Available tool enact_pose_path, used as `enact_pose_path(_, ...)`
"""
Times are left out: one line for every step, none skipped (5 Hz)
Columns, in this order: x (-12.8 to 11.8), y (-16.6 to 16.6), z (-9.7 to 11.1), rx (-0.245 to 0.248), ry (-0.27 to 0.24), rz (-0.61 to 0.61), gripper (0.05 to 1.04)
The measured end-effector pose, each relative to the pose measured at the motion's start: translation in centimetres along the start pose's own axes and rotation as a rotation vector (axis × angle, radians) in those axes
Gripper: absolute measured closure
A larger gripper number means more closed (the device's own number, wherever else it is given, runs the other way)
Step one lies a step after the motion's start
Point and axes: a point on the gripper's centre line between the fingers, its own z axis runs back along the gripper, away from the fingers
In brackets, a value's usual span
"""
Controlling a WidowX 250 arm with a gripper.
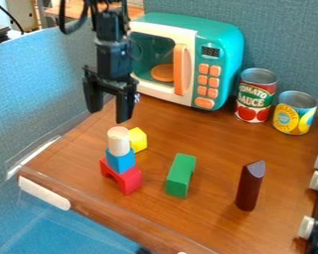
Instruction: Put the yellow cube on top of the white cylinder
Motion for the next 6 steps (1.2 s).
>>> enact_pose_path(1.6, 0.5, -1.2, -0.021, 0.008, 0.008, 0.083)
enact_pose_path(2.1, 0.8, -2.4, -0.025, 0.015, -0.002, 0.083)
enact_pose_path(2.3, 0.8, -2.6, -0.001, 0.016, -0.017, 0.083)
enact_pose_path(1.0, -0.5, -4.6, -0.006, 0.075, -0.078, 0.083)
enact_pose_path(0.1, -1.5, -2.4, 0.005, 0.008, -0.101, 0.083)
enact_pose_path(0.4, -1.7, -2.3, 0.016, 0.001, -0.115, 0.083)
